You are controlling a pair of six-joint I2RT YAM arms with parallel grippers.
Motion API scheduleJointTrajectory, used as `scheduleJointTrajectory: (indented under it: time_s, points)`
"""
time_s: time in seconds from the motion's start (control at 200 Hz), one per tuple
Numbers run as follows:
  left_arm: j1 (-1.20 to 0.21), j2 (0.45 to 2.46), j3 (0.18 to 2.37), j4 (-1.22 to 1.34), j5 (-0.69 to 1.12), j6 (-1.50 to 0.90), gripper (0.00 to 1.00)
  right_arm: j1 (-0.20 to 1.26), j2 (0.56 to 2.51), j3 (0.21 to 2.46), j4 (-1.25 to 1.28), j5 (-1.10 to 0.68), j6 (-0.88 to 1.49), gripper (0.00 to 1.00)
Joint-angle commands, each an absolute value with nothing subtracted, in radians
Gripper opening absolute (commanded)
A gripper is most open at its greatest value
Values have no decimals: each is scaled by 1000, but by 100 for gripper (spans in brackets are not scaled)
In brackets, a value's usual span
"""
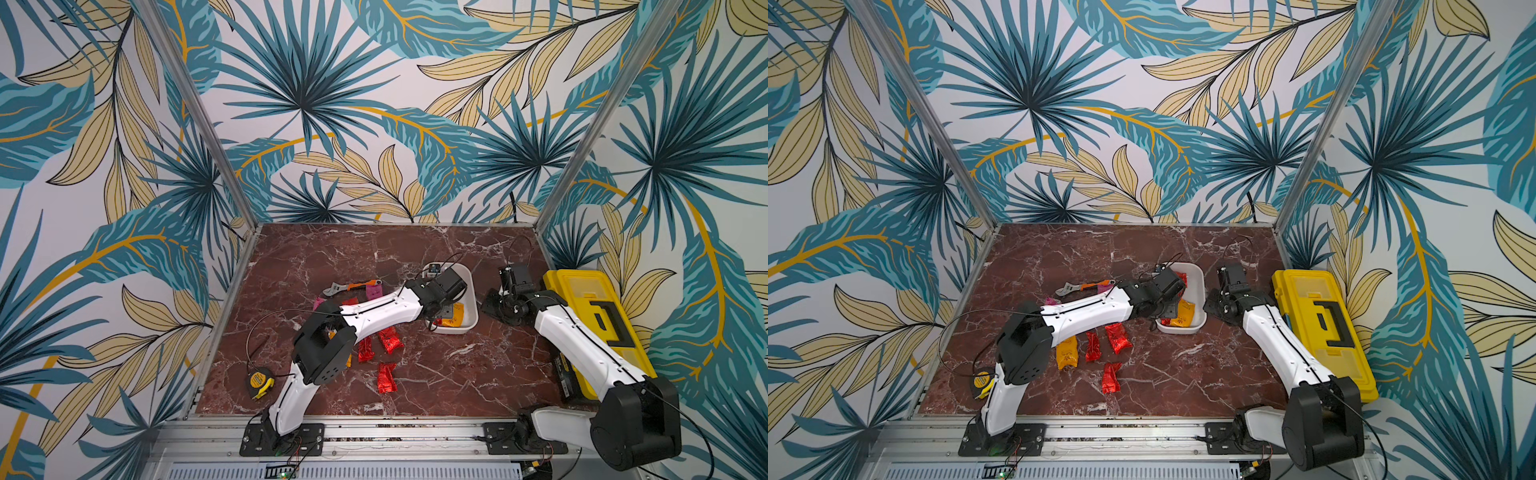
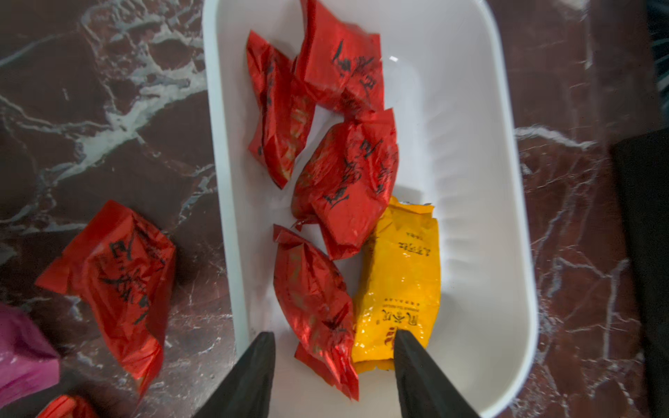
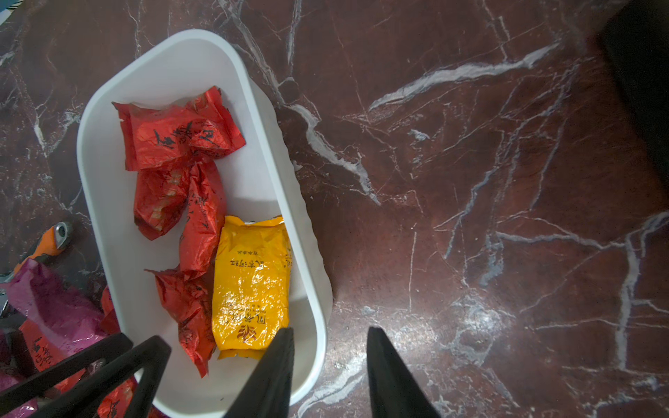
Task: Take the tea bags out of the storage box
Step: Pick up the tea bag from the storage box.
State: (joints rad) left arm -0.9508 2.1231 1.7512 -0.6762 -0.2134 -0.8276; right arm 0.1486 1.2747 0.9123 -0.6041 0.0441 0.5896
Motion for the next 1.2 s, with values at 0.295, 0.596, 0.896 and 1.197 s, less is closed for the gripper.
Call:
scheduleJointTrajectory:
  time_s: [0.295, 0.596, 0.896, 1.197]
  points:
    - [-959, 2262, 1929, -787, -268, -854, 49, 126, 1237, 856, -594, -4, 575, 40]
    - [-959, 2287, 1963, -775, -279, -830, 22, 122, 1247, 851, -585, -20, 572, 39]
    - [-960, 2202, 1967, -760, -301, -802, 6, 117, 1261, 862, -579, -43, 564, 39]
    - [-965, 1985, 1808, -662, -298, -778, 0, 117, 1286, 889, -572, -102, 552, 39]
